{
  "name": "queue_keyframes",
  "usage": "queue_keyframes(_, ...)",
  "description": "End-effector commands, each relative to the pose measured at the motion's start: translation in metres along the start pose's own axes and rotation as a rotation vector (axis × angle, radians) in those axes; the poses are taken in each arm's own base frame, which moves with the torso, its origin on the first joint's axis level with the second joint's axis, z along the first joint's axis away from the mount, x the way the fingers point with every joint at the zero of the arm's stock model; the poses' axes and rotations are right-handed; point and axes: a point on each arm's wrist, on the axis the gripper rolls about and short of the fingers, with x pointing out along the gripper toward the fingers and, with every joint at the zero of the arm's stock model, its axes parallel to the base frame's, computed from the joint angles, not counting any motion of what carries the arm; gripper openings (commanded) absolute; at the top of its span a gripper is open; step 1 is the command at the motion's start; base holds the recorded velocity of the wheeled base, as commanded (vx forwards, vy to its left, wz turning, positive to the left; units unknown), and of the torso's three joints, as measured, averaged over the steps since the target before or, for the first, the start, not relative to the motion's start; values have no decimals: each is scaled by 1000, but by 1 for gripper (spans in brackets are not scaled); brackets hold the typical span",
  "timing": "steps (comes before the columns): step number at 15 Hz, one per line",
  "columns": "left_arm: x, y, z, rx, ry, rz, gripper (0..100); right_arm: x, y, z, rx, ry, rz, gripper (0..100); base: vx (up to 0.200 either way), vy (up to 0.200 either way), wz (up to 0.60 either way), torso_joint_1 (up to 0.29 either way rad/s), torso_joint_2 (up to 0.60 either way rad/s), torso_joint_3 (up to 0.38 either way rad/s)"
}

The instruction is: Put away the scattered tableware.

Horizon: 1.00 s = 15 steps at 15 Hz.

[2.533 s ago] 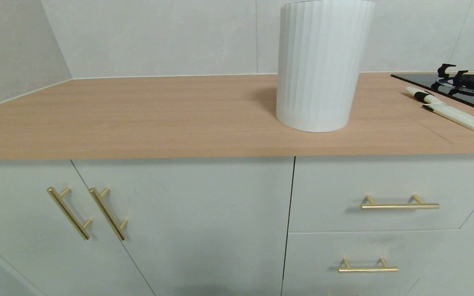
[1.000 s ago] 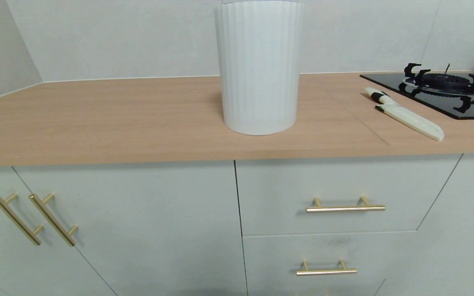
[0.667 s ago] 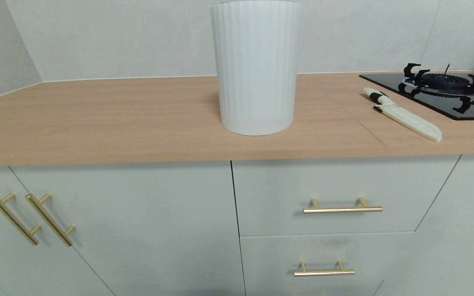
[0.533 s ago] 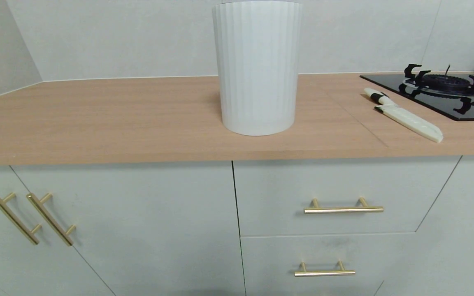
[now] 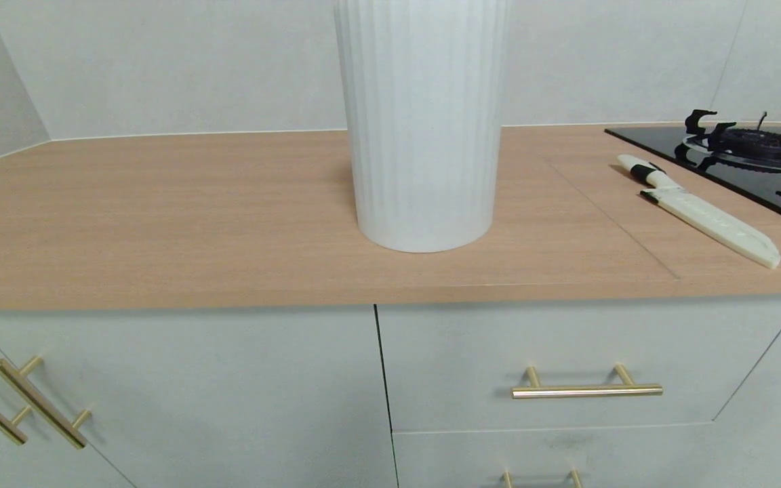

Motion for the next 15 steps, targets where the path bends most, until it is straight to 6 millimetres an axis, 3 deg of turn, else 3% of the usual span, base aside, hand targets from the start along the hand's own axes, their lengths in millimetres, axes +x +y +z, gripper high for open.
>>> queue_keyframes(1, 0, 0, 0, 0, 2, 1, 100, 0, 0, 0, 0, 1, 0, 100, 0, 0, 0, 0, 0, 0)
queue_keyframes(6, 0, 0, 0, 0, 2, 1, 100, 0, 0, 0, 0, 1, 0, 100, 0, 0, 0, 15, -158, -221)
queue_keyframes(15, 0, 0, 0, 0, 2, 1, 100, 0, 0, 0, -2, 1, 0, 100, 0, 0, 0, 111, -487, -338)
